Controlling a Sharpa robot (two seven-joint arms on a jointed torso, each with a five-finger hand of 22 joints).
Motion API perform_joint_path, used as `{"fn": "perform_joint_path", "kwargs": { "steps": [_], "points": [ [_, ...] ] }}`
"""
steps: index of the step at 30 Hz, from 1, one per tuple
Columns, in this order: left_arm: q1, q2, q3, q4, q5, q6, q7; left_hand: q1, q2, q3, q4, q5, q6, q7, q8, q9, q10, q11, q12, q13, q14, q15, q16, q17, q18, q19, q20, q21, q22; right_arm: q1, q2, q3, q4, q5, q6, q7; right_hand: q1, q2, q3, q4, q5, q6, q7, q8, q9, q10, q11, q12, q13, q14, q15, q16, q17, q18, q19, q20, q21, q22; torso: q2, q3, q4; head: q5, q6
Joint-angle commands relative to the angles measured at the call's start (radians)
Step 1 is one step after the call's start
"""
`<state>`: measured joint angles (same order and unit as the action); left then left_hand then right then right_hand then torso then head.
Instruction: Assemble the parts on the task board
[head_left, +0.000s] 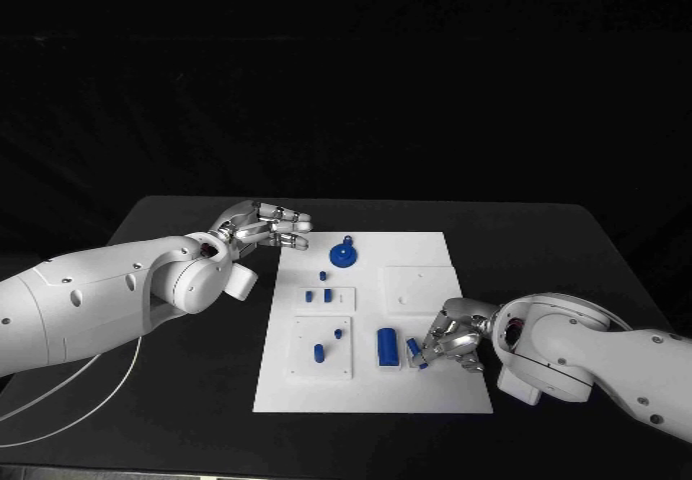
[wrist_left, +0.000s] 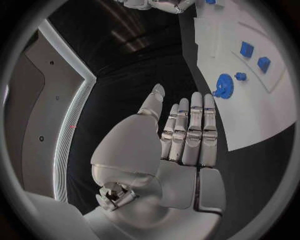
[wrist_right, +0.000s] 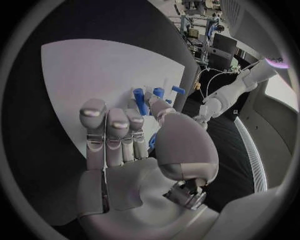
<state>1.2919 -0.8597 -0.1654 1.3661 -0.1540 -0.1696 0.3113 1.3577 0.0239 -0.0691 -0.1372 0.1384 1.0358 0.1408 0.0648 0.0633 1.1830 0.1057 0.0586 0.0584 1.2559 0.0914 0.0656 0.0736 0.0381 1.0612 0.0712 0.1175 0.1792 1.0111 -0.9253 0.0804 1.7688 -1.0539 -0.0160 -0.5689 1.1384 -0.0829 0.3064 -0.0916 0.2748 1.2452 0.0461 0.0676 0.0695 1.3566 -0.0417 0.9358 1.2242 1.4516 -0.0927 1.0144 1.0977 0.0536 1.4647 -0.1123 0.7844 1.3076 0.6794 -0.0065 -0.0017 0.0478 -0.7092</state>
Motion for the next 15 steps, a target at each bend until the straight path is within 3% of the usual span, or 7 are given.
{"fn": "perform_joint_path", "kwargs": {
  "steps": [1,2,6,15],
  "points": [
    [0.0,0.0,0.001,0.003,0.003,0.017,0.003,0.003,0.001,0.001,0.005,-0.004,-0.006,-0.001,0.0,0.0,-0.005,0.004,0.002,0.0,-0.008,-0.001,-0.003,0.0,-0.006,-0.006,0.002,0.004,-0.001,-0.001,0.001,-0.001,0.0,-0.006,0.053,-0.051,0.007,-0.019,-0.002,0.023,-0.014,-0.004,-0.006,-0.005,-0.001,0.002,-0.003,-0.003,-0.001,0.004,-0.003,-0.001,0.001,0.004,0.052,-0.006,-0.003,0.091,0.0,0.0001,0.0004,0.001,-0.001],
    [0.0,0.0,0.001,0.003,0.003,0.017,0.002,0.003,0.001,0.001,0.005,-0.004,-0.006,-0.001,0.0,0.0,-0.005,0.004,0.002,0.0,-0.008,-0.001,-0.003,0.0,-0.006,-0.006,0.002,0.004,-0.001,-0.001,0.001,-0.001,0.0,-0.008,0.054,-0.058,0.012,-0.027,-0.001,0.045,-0.018,-0.003,-0.006,-0.005,-0.001,0.002,-0.003,-0.005,-0.003,0.005,-0.003,-0.001,0.002,0.003,0.052,-0.006,-0.004,0.091,0.0,0.0005,0.0003,0.001,-0.002],
    [0.0,-0.001,0.001,0.004,0.003,0.017,0.001,0.002,0.001,0.001,0.007,-0.004,-0.005,-0.001,0.0,0.0,-0.006,0.004,0.002,0.0,-0.008,-0.001,-0.003,0.0,-0.006,-0.007,0.002,0.004,-0.002,-0.001,0.003,-0.001,-0.001,-0.013,0.052,-0.07,0.007,-0.033,-0.006,0.069,-0.038,-0.002,-0.007,-0.005,-0.001,0.003,-0.003,-0.006,-0.004,0.004,-0.003,-0.002,0.002,0.003,0.052,-0.006,-0.005,0.091,0.0,0.0006,-0.0005,0.001,0.0],
    [0.0,-0.002,0.0,0.005,0.002,0.018,-0.001,0.002,0.001,0.001,0.008,-0.004,-0.005,-0.001,0.0,0.0,-0.007,0.005,0.002,0.0,-0.009,-0.001,-0.003,0.0,-0.006,-0.007,0.003,0.003,-0.002,-0.001,0.007,-0.001,-0.003,-0.019,0.038,-0.073,-0.012,-0.051,-0.013,0.141,-0.125,0.001,-0.007,-0.004,0.0,0.006,-0.002,-0.005,-0.005,0.005,-0.003,-0.003,0.002,0.004,0.053,-0.005,-0.006,0.091,0.0,0.0008,-0.0001,0.001,0.0]
  ]
}}
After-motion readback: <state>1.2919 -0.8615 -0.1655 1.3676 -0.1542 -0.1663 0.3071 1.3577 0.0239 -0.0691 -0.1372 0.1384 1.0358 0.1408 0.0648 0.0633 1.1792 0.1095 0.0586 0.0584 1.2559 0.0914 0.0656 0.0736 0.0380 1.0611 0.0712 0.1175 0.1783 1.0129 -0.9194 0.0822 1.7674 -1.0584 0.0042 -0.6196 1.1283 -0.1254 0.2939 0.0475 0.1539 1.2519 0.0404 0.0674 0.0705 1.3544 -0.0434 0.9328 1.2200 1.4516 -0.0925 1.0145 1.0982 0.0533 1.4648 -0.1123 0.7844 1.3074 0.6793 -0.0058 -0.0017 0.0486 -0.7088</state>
